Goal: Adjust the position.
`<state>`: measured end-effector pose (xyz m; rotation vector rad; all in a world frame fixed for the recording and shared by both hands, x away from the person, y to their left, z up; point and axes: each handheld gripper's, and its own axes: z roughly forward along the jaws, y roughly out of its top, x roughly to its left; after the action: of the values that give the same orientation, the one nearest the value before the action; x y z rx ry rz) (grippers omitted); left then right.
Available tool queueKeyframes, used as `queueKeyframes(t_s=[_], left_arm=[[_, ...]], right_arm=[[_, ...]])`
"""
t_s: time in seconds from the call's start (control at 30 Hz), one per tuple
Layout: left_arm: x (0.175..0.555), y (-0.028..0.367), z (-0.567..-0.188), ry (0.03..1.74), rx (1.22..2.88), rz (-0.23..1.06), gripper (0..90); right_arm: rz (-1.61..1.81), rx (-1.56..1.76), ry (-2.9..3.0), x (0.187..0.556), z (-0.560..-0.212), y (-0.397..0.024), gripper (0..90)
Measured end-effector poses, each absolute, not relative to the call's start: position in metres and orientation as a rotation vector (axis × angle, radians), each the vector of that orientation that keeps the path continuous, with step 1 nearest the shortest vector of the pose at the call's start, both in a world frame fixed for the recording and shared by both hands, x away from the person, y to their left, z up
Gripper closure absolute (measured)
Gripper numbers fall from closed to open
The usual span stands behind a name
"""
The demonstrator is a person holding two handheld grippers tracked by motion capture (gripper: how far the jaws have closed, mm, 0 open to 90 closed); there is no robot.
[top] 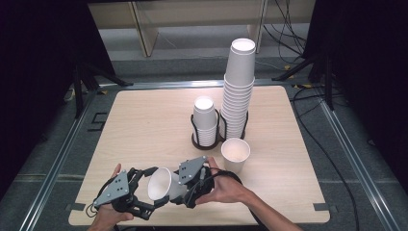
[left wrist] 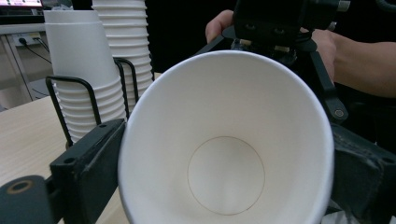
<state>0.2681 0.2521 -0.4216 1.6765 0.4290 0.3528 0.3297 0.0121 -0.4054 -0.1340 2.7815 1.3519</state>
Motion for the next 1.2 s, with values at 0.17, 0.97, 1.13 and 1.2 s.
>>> queueKeyframes(t_s=[0.17,0.97,1.13,1.2], left_arm=[[0.267,0.26,-0.418,0.439,1.607,0.35,7.3],[0.275,0.271,-0.421,0.576,1.617,0.476,14.3],[0.277,0.273,-0.423,0.611,1.62,0.484,14.4],[0.278,0.274,-0.423,0.612,1.622,0.489,14.4]], right_arm=[[1.299,-0.104,2.77,0.331,-0.406,0.008,24.1],[1.492,0.492,2.44,0.336,-0.419,-0.027,23.0],[1.518,0.532,2.402,0.334,-0.421,-0.03,23.0],[1.522,0.534,2.406,0.333,-0.421,-0.032,23.0]])
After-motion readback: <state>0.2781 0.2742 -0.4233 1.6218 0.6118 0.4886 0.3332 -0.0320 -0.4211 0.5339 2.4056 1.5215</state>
